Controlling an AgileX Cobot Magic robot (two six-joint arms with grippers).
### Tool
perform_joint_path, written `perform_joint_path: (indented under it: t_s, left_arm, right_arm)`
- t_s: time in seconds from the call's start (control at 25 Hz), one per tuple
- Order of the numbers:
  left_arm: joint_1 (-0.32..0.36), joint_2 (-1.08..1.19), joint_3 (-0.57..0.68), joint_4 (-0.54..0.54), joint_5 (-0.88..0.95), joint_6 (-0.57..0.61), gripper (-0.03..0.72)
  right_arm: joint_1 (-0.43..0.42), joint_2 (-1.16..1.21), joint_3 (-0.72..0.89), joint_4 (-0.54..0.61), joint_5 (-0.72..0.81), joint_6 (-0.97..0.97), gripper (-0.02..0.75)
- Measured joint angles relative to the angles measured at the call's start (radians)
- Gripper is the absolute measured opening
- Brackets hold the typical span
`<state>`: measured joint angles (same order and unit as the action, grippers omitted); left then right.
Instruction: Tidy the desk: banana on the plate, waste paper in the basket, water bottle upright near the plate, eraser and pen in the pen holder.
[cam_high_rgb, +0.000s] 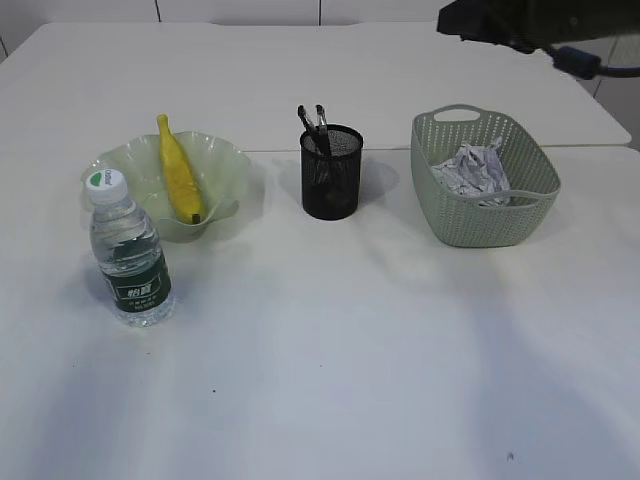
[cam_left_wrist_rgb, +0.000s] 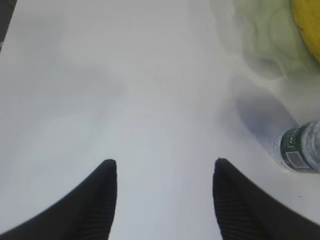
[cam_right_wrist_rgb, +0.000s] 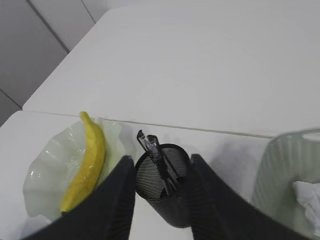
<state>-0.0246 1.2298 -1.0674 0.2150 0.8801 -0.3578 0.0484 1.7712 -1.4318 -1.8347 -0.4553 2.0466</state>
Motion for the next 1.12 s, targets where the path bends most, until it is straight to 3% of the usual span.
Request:
perform_joint_path:
  t_s: [0.12,0.36,0.6,1.12]
  left_arm:
    - [0.044,0.000,0.000,-0.004,0.002,0.000,0.424]
    - [0.051,-0.063,0.000,-0.004,0.029,0.014,0.424]
    - [0.051,-0.173,0.007,-0.004,0.085,0.030,0.424]
    - [0.051,-0.605,0.162,-0.013,0.187,0.088,0.424]
  right_arm:
    - [-0.043,-0.059,0.060,0.000,0.005,-0.009,0.264]
    - [-0.093,-0.173,0.188,0.000,0.059,-0.030,0.264]
    - [-0.093,-0.246,0.245,0.000,0.063,-0.033,0.264]
    - [-0.093,-0.494,0.368,0.000,0.063,-0.036,0.263]
